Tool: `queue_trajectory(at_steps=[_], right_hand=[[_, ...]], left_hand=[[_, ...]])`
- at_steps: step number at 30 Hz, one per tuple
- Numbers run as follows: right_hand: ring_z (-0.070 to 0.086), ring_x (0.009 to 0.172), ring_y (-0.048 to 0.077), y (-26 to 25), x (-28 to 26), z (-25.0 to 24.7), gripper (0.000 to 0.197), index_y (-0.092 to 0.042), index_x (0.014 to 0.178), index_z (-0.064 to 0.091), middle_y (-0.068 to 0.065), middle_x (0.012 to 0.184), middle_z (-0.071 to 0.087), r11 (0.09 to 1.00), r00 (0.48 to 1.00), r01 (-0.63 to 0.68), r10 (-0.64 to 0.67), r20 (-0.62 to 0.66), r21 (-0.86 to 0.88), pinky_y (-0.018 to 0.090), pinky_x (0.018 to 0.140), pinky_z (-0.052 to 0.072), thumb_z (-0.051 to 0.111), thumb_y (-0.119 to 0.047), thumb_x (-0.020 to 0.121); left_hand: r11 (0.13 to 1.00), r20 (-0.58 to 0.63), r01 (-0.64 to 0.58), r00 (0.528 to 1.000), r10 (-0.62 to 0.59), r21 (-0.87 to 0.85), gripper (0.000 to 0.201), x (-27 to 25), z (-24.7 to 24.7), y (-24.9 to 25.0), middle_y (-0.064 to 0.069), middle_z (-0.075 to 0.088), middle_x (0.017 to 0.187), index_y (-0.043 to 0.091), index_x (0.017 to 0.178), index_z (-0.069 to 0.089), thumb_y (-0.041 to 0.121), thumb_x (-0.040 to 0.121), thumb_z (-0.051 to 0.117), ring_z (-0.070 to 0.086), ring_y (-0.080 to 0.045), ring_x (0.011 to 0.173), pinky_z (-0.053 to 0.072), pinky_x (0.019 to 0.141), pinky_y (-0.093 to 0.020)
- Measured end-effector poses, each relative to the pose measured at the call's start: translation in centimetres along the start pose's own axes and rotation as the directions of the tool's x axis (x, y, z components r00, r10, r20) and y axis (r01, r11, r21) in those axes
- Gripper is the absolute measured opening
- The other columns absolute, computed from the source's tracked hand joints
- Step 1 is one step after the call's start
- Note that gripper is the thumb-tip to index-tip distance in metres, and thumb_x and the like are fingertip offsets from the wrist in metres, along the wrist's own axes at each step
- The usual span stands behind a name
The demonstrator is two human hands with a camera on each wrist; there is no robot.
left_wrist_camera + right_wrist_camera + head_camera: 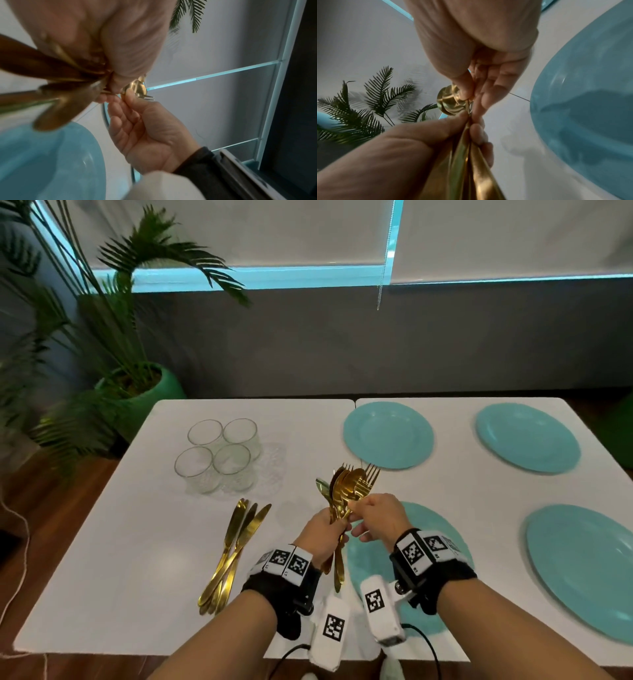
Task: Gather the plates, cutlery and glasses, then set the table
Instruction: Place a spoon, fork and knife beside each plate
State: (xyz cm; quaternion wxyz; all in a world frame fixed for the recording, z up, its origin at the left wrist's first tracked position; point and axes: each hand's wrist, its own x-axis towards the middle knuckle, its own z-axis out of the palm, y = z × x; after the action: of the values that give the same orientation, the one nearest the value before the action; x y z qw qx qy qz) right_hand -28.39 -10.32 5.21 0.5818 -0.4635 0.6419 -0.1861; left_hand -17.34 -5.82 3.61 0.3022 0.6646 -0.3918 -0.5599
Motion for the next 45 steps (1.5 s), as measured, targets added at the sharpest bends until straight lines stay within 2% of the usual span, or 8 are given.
queue_trajectory(at_steps=[3,11,17,21,25,30,40,45], right_hand=[[0.059,0.051,0.017,-0.3,-0.4,1.1,0.015,-0.008,0.094,0.057,0.008,0.076,0.064,1.0,0.999,-0.008,0.009,0.049,-0.022,0.022,0.044,0.047,0.05,-0.02,0.097],[0.054,0.047,0.019,-1.6,1.0,-0.8,0.023,-0.013,0.074,0.056,0.006,0.07,0.065,0.997,0.989,0.076,-0.072,-0.126,0.031,0.023,0.04,0.039,0.051,-0.019,0.096],[0.052,0.05,0.01,2.4,0.5,2.0,0.024,-0.021,0.07,0.059,-0.002,0.061,0.056,0.853,0.995,-0.005,0.059,0.086,-0.522,0.019,0.048,0.043,0.053,-0.022,0.093],[0.062,0.081,0.018,4.9,1.0,4.3,0.019,-0.016,0.095,0.069,-0.002,0.075,0.056,0.708,0.988,0.009,0.101,0.114,-0.706,0.02,0.072,0.043,0.052,-0.022,0.094],[0.048,0.059,0.01,6.5,3.0,5.4,0.032,-0.002,0.112,0.066,-0.005,0.064,0.046,0.74,0.989,-0.05,0.132,0.073,-0.67,0.018,0.058,0.043,0.058,-0.022,0.089],[0.065,0.101,0.025,6.2,3.3,6.0,0.033,-0.002,0.108,0.065,0.007,0.085,0.059,0.672,0.998,-0.045,0.067,0.0,-0.739,0.026,0.077,0.05,0.06,-0.028,0.089],[0.065,0.098,0.023,5.8,2.8,6.6,0.02,-0.006,0.102,0.063,0.01,0.107,0.066,0.677,0.993,-0.077,-0.012,-0.116,-0.732,0.028,0.076,0.051,0.058,-0.02,0.089],[0.064,0.078,0.016,1.8,1.9,6.1,0.027,-0.012,0.086,0.069,0.003,0.09,0.071,0.825,0.98,0.161,-0.2,-0.012,-0.541,0.026,0.071,0.052,0.059,-0.037,0.088]], left_hand=[[0.997,0.01,0.021,1.0,-0.022,0.077,0.012,-0.3,-1.1,-1.0,-0.005,0.059,0.083,0.018,0.092,0.055,0.016,0.096,0.044,0.055,-0.018,0.078,0.049,0.089,-0.039],[0.984,-0.024,0.157,0.987,-0.159,-0.081,0.016,-0.8,-4.3,-3.8,-0.003,0.045,0.068,0.012,0.085,0.052,0.004,0.095,0.043,0.044,-0.012,0.06,0.043,0.06,-0.024],[0.903,-0.093,0.186,0.967,-0.239,-0.388,0.013,-0.7,-7.3,-4.3,-0.003,0.045,0.064,0.008,0.09,0.055,-0.001,0.093,0.046,0.043,-0.012,0.055,0.039,0.052,-0.022],[0.857,-0.074,0.179,0.967,-0.244,-0.484,0.014,-0.3,-7.9,-4.5,-0.002,0.049,0.068,0.007,0.095,0.056,0.001,0.093,0.043,0.043,-0.01,0.053,0.039,0.047,-0.02],[0.874,-0.054,0.184,0.971,-0.232,-0.45,0.013,-0.1,-8.2,-4.8,-0.003,0.054,0.074,0.006,0.099,0.056,0.003,0.095,0.043,0.047,-0.011,0.057,0.043,0.051,-0.022],[0.904,-0.067,0.167,0.975,-0.21,-0.393,0.013,0.3,-8.5,-5.4,-0.005,0.057,0.08,0.01,0.097,0.055,0.004,0.096,0.044,0.049,-0.012,0.062,0.045,0.058,-0.024],[0.918,-0.059,0.131,0.985,-0.164,-0.373,0.014,0.5,-8.3,-5.6,-0.003,0.06,0.085,0.009,0.106,0.054,0.007,0.097,0.043,0.051,-0.012,0.067,0.047,0.065,-0.025],[0.943,-0.04,0.077,0.995,-0.095,-0.322,0.011,0.3,-7.5,-5.2,-0.003,0.058,0.082,0.01,0.095,0.052,0.003,0.096,0.045,0.049,-0.011,0.065,0.046,0.063,-0.024]])
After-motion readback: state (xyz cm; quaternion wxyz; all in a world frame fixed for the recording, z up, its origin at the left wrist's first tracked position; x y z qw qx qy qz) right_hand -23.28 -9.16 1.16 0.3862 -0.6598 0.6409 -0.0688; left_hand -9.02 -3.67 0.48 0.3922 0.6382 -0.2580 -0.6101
